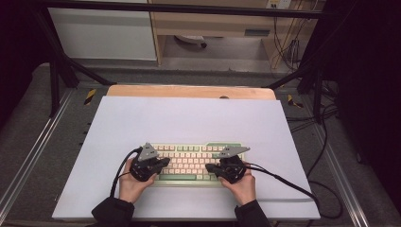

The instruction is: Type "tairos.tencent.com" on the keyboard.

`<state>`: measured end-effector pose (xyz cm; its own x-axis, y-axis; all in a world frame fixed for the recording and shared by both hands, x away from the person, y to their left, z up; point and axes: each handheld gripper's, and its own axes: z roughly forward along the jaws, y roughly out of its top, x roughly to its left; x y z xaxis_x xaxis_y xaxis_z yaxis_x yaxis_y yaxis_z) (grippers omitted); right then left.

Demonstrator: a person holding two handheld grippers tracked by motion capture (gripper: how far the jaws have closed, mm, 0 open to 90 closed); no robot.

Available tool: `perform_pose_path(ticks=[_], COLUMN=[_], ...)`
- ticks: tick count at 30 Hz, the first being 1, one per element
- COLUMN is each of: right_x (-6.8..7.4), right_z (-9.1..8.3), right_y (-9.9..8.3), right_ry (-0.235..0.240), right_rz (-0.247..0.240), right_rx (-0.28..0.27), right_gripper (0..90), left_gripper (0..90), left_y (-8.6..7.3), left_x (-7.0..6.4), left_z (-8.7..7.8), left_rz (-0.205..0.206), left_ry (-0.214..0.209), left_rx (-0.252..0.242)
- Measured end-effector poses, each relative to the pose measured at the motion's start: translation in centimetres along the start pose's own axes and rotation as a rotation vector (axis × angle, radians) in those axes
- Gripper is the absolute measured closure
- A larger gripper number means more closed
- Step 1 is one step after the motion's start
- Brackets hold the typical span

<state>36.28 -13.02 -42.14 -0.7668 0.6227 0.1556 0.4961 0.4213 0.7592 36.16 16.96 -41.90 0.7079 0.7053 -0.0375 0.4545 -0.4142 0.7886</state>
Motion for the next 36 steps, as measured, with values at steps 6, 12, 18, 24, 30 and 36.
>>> perform_pose_path(ticks=[6, 12, 18, 24, 30, 36], right_x=[0.0, 0.0, 0.0, 0.0, 0.0, 0.0], right_z=[0.1, 0.1, 0.1, 0.2, 0.2, 0.1], right_y=[0.0, 0.0, -0.1, -0.1, -0.1, -0.1], right_ry=[0.000, 0.001, 0.001, 0.002, 0.001, 0.001], right_rz=[0.001, 0.000, 0.002, -0.001, -0.001, -0.001], right_rx=[0.006, 0.005, 0.004, 0.005, 0.005, 0.007], right_gripper=[90.0, 90.0, 90.0, 90.0, 90.0, 90.0], left_gripper=[89.9, 89.9, 89.9, 89.9, 89.9, 89.9], left_y=[-0.2, -0.2, -0.3, -0.4, -0.5, -0.7], left_x=[1.0, 1.6, 1.8, 1.9, 1.9, 1.8], left_z=[-0.6, -0.6, -0.1, 0.4, 0.7, 0.9], left_rz=[-0.025, -0.038, -0.041, -0.045, -0.042, -0.041], left_ry=[0.021, 0.036, 0.046, 0.052, 0.051, 0.050], left_rx=[-0.012, -0.013, -0.005, 0.006, 0.016, 0.015])
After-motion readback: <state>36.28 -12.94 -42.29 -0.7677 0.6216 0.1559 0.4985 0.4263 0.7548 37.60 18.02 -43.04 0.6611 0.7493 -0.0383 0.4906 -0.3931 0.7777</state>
